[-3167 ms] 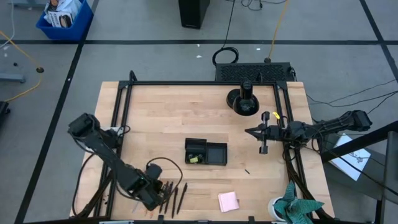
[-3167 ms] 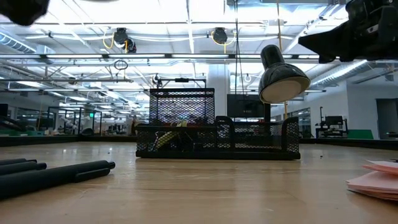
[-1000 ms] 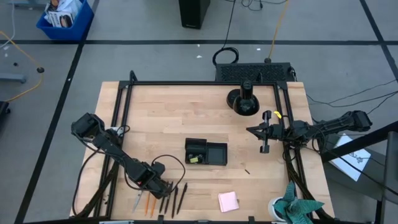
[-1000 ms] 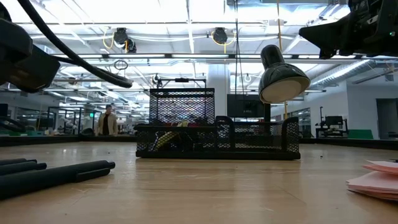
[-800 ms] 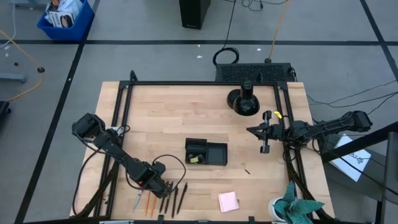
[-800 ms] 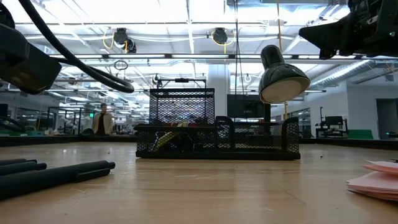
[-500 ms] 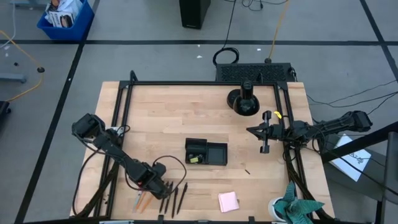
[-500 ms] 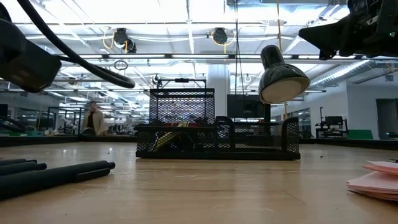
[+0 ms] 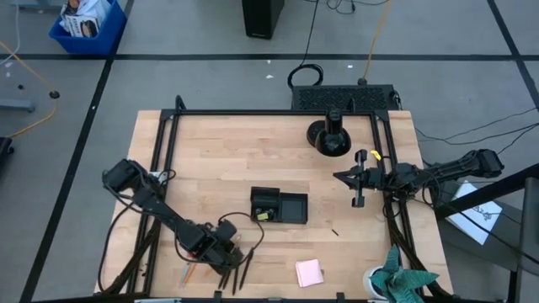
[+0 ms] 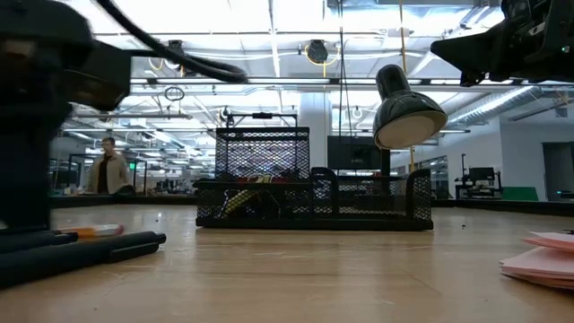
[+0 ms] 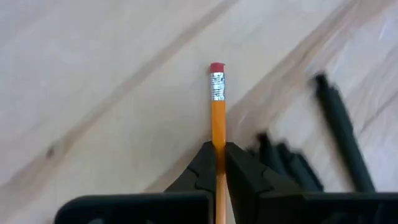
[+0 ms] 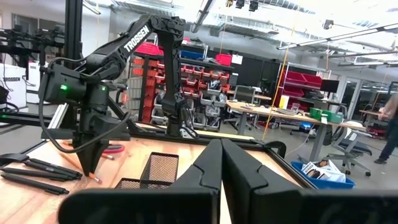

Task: Pick and place office supplies into organizer
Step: Put the right yellow pencil into the black desk organizer

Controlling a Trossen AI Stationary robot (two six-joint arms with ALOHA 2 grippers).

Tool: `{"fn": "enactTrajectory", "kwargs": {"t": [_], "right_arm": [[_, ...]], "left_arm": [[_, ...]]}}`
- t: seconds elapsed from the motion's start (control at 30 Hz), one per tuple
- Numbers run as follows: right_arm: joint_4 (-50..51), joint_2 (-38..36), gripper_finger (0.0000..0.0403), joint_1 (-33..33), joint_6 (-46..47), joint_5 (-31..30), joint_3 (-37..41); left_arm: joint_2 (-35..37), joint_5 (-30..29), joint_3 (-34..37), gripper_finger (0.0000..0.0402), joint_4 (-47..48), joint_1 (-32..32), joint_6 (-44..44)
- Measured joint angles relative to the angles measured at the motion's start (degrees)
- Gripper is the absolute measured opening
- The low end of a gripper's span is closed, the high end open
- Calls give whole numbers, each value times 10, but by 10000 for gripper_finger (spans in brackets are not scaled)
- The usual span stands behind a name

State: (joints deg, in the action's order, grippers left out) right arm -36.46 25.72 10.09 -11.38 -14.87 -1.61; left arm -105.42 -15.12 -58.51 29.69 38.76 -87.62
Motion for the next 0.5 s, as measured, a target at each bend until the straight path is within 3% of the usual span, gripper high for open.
{"fn": "enactTrajectory", "kwargs": {"t": [0.33,0.5], "right_arm": [[0,0,0,0,0,0,0],[0,0,0,0,-1,0,0]], "left_arm": [[0,-29,-22,13,32,-10,83],[38,-71,-41,5,58,-12,107]]}}
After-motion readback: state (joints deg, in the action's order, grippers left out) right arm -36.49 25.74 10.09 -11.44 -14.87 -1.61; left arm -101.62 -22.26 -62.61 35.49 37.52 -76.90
